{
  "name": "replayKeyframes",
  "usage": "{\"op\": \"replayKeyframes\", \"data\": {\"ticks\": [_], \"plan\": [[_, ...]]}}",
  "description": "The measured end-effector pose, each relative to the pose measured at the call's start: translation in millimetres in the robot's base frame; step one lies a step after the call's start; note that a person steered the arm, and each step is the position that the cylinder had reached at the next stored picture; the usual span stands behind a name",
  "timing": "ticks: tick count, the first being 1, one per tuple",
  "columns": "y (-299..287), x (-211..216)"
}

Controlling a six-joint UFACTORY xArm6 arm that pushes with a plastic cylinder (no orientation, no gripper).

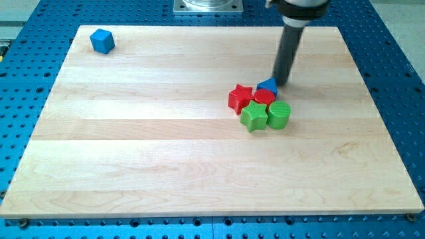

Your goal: Drag the blue cube towards the top center

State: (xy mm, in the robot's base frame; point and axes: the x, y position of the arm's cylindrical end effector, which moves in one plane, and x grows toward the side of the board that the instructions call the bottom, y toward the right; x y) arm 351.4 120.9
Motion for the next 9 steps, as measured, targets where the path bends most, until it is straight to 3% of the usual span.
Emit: {"op": "replayKeyframes", "data": {"ticks": [4, 5, 6, 7, 9], "plan": [[-268, -4], [-346, -35], [-381, -81], [-374, -112], [-245, -71]]}}
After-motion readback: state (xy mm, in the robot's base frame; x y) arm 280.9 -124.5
